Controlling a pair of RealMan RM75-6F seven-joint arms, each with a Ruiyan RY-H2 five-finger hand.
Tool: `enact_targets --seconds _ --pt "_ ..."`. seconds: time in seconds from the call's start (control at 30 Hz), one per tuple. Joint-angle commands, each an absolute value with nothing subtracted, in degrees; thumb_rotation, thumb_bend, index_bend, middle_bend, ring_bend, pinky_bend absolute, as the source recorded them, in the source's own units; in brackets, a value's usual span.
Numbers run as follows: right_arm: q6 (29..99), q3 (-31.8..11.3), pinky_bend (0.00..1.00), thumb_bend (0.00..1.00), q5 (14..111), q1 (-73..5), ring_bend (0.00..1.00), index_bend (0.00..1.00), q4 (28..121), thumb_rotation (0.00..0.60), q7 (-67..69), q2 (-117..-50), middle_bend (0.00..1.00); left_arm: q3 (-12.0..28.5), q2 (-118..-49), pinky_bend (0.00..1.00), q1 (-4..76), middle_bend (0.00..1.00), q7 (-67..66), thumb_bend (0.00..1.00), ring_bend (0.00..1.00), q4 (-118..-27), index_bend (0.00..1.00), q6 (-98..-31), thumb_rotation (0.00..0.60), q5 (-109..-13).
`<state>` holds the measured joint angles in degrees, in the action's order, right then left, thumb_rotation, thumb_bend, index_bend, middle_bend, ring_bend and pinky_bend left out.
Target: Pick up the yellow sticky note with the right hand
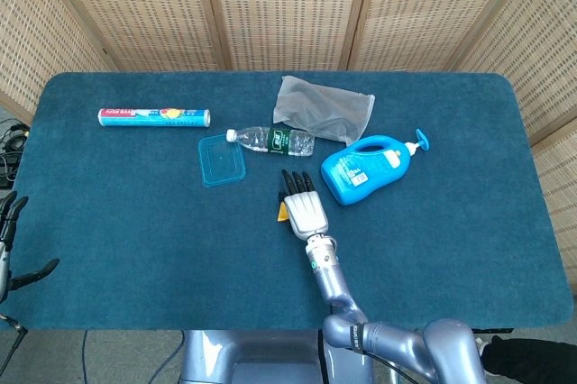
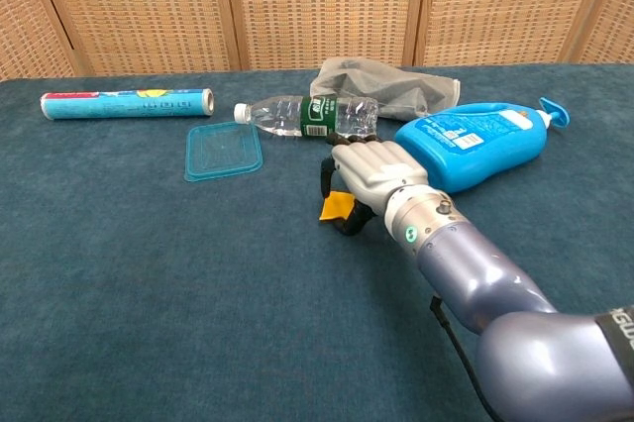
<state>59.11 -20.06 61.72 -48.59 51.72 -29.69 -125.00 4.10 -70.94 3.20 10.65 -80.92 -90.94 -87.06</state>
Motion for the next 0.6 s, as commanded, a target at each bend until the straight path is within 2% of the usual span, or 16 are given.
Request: enact_targets --seconds 0.03,0.33,0.6 --pt "59.06 -20.14 0.00 0.40 61.61 -48.57 0.00 0.51 51.66 0.600 -29.85 -125.03 0.04 4.06 -70.90 0.08 3.18 0.00 10.69 0.08 0.00 -80.97 0.00 -90.97 0.600 -87.13" --pt "59.13 -20.66 0.00 0.39 61.54 -48.80 0.00 0.62 51.71 0.600 -30.32 -125.03 0.12 3.99 -70.78 0.08 3.22 0.00 10.93 0.08 0.00 -81.01 0.00 -90.80 0.600 -87.16" --pt "58.26 -20.91 0.00 0.42 61.13 -48.96 0.00 0.63 50.94 0.600 -30.09 -125.15 0.13 3.93 -70.69 0.08 3.25 0.00 11.01 0.08 0.00 -81.05 0.00 -90.65 0.600 -87.15"
